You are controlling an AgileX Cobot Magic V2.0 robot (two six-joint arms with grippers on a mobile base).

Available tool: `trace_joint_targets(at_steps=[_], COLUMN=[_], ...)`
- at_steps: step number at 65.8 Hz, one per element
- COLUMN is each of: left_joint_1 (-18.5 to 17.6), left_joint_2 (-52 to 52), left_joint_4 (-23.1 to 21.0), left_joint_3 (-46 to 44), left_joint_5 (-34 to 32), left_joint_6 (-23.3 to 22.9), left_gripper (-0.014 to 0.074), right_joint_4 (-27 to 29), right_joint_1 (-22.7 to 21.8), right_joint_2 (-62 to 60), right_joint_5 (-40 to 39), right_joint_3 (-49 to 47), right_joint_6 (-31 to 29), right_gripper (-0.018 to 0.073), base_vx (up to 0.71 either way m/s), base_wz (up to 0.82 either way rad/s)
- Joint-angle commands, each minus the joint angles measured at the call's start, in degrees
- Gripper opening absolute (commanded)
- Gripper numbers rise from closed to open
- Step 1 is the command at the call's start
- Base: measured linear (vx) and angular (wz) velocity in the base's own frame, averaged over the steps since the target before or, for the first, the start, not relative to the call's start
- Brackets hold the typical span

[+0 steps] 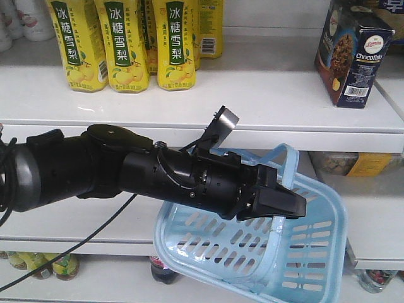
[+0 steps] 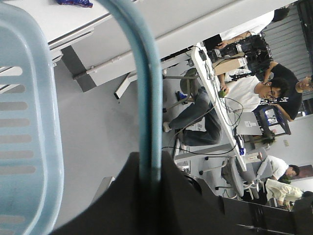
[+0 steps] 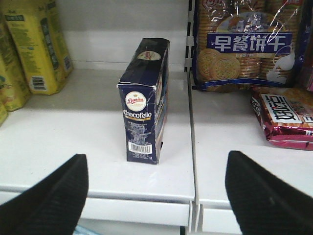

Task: Left arm holds basket, right arm returns cookies
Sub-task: 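Open the right gripper and withdraw it down from the box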

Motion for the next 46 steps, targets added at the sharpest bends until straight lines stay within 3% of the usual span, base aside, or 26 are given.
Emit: trace_joint_targets(at_steps=[1, 21, 29, 46], left_joint_1=[0.53, 0.53, 0.53, 0.53], left_joint_2=[-3.57, -3.57, -3.57, -3.57], left_joint_4=[-6.29, -6.29, -6.29, -6.29], left_joint_3=[-2.51, -2.51, -2.51, -2.51], left_joint_5=[-1.43, -1.43, -1.43, -1.43], left_joint_6=[1.56, 1.56, 1.56, 1.56], left_gripper=[-0.0006, -0.0006, -0.0006, -0.0006], right_joint_4=[0.85, 0.96, -1.49, -1.35], right_joint_1=[-0.12, -0.12, -0.12, -0.12], right_joint_2=[-5.59, -27.91, -35.57, -40.01], right_joint_5=[-3.33, -11.12, -16.56, -31.78], right_joint_3=[2.14, 24.89, 34.02, 49.58], right_joint_6=[-3.57, -3.71, -3.62, -3.46], right_gripper=[0.0561, 0.0532, 0.0511, 0.0495], base_vx=[0.0, 0.0, 0.0, 0.0], base_wz=[0.0, 0.0, 0.0, 0.0])
